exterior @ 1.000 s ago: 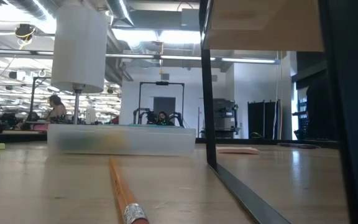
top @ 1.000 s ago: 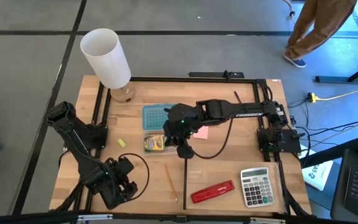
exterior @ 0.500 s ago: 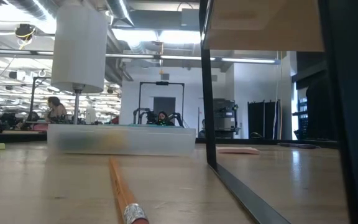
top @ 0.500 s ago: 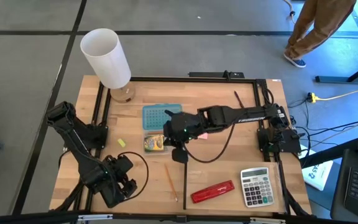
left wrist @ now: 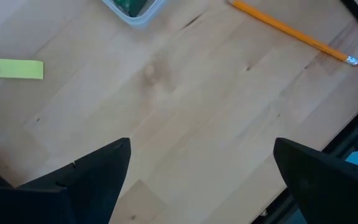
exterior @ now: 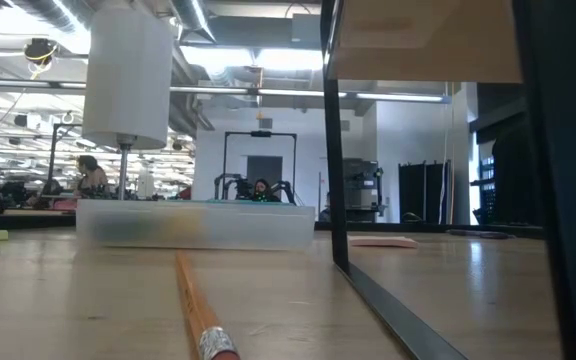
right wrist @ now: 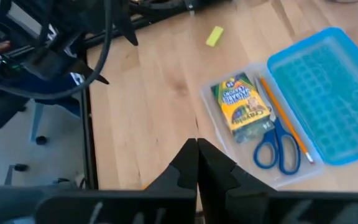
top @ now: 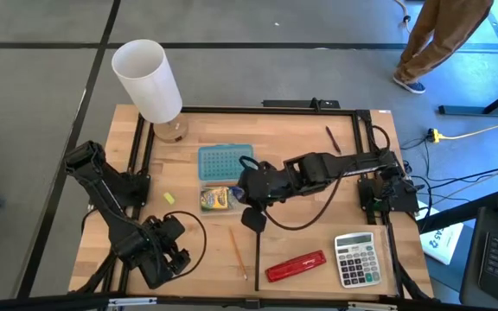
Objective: Pack school essentials
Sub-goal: Put the yellow eraser into the blue supply box
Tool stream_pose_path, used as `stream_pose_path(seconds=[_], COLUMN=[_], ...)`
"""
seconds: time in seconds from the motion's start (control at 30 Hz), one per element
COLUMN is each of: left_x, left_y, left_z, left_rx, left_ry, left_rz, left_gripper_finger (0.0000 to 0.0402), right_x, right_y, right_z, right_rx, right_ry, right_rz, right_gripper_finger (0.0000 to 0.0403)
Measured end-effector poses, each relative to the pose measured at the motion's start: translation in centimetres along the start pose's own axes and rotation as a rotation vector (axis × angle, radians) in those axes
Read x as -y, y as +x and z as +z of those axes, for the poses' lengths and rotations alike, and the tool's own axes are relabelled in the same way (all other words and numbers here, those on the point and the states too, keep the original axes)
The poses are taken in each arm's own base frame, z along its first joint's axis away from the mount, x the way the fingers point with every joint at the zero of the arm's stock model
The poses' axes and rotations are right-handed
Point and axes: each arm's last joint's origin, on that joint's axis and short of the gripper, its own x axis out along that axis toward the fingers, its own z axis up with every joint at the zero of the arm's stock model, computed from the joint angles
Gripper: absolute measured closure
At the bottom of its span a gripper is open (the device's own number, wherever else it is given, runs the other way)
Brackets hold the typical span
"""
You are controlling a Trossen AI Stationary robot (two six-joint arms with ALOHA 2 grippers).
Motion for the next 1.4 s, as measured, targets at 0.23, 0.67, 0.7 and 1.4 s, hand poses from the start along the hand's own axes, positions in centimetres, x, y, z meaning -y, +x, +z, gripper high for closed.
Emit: stream_pose_path(seconds=[0.23, 0.67, 0.7, 1.4], left_x=[0.1, 0.1, 0.1, -1.5], left_y=[0.1, 0.1, 0.1, 0.5], left_z=[0.4, 0.4, 0.4, 1.9], left_rx=[0.025, 0.043, 0.044, -0.001], left_ry=[-0.011, -0.012, -0.011, -0.307], left_rz=[0.000, -0.007, -0.007, 0.202], left_gripper_finger=[0.0012, 0.0012, 0.0012, 0.0012], right_x=[0.0, 1.8, 2.0, 2.2], right_y=[-0.1, -0.1, 0.0, 0.1], right_z=[-0.2, -0.8, -0.7, -0.2], right_rx=[-0.035, -0.143, -0.148, -0.140], right_ry=[0.031, 0.048, 0.028, 0.026], right_rz=[0.015, -0.087, -0.091, -0.032], right_gripper_finger=[0.0392, 0.0301, 0.0293, 0.0261])
